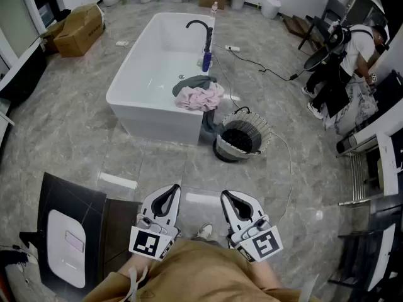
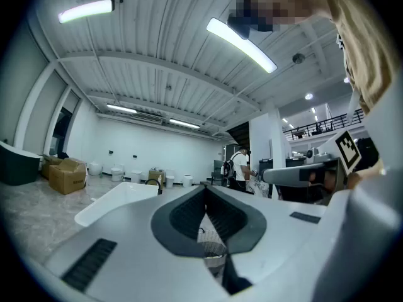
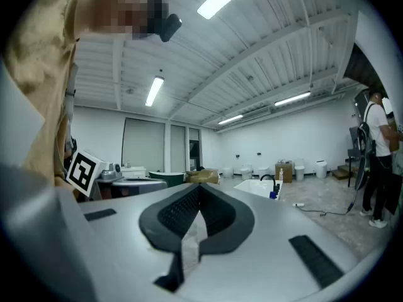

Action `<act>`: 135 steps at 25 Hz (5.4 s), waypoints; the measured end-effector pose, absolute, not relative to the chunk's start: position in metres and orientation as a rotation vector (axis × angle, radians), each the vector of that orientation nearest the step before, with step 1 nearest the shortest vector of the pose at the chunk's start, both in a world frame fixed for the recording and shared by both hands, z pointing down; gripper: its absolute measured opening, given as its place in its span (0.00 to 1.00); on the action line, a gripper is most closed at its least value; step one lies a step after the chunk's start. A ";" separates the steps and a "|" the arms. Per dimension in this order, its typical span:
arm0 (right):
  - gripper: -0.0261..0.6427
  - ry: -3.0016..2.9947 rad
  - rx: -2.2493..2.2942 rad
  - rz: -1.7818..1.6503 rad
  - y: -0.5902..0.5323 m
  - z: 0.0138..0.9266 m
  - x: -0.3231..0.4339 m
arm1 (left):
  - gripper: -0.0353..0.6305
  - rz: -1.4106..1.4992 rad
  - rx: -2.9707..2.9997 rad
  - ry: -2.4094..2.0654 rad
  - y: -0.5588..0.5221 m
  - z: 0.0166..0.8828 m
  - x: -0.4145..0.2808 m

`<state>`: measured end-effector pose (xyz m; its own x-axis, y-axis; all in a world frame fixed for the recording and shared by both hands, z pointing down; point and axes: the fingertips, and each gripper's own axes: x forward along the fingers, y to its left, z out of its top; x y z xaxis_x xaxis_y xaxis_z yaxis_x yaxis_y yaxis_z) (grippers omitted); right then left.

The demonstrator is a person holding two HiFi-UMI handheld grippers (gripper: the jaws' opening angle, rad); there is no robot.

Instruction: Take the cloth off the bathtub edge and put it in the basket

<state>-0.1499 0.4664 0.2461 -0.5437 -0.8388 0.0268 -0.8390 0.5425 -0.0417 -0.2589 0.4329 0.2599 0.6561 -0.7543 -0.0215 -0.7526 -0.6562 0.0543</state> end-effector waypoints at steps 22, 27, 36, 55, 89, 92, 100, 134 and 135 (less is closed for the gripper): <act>0.05 -2.828 1.409 0.060 0.432 0.247 -0.096 | 0.06 0.017 2.798 -1.454 0.422 0.256 -0.209; 0.05 -2.862 1.386 0.022 0.426 0.246 -0.079 | 0.06 0.013 2.800 -1.498 0.421 0.252 -0.195; 0.05 -2.860 1.363 0.054 0.413 0.254 -0.080 | 0.06 0.030 2.784 -1.492 0.398 0.262 -0.193; 0.05 -2.628 1.517 0.101 0.153 0.270 -0.119 | 0.06 -0.030 2.743 -1.216 0.121 0.303 -0.227; 0.05 -2.538 1.246 0.077 -0.034 0.368 -0.071 | 0.06 0.098 2.640 -1.499 -0.044 0.325 -0.187; 0.05 -2.528 1.243 0.076 -0.051 0.384 -0.067 | 0.06 0.100 2.617 -1.493 -0.055 0.340 -0.181; 0.11 -2.480 1.153 0.117 -0.086 0.460 -0.070 | 0.06 0.147 2.532 -1.495 -0.073 0.415 -0.179; 0.58 -2.093 0.900 0.177 -0.181 0.729 -0.085 | 0.06 0.293 2.330 -1.503 -0.115 0.562 -0.202; 0.58 -2.090 0.903 0.175 -0.181 0.731 -0.085 | 0.06 0.291 2.327 -1.505 -0.117 0.563 -0.202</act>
